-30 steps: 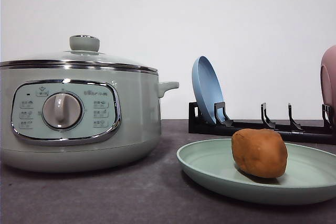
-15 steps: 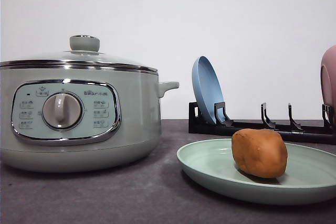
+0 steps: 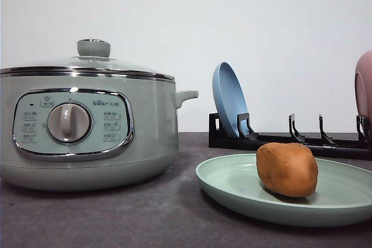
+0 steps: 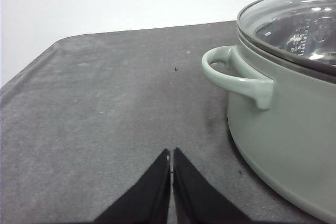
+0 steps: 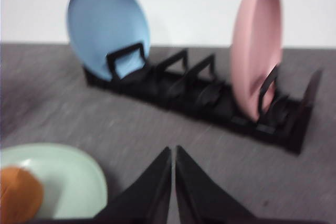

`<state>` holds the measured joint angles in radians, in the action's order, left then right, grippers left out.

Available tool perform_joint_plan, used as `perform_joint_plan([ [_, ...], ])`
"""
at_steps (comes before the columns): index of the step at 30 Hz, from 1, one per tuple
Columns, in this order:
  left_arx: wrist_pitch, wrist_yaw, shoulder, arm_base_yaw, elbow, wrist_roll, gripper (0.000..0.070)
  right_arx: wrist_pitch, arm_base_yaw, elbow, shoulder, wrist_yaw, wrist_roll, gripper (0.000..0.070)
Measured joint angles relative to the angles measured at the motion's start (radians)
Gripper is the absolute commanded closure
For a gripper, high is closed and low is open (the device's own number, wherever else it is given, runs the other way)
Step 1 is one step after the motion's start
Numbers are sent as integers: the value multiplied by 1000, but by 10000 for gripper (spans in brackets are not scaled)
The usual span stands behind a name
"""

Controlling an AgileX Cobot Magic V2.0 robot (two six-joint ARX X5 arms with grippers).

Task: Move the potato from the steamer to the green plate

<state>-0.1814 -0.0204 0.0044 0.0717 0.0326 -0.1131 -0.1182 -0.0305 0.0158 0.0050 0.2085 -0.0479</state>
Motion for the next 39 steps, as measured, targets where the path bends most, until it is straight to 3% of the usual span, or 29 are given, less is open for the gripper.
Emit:
perform_joint_plan([
  [39,0,0,0,0,0,0,700,-39,22,0,0,3,0,700],
])
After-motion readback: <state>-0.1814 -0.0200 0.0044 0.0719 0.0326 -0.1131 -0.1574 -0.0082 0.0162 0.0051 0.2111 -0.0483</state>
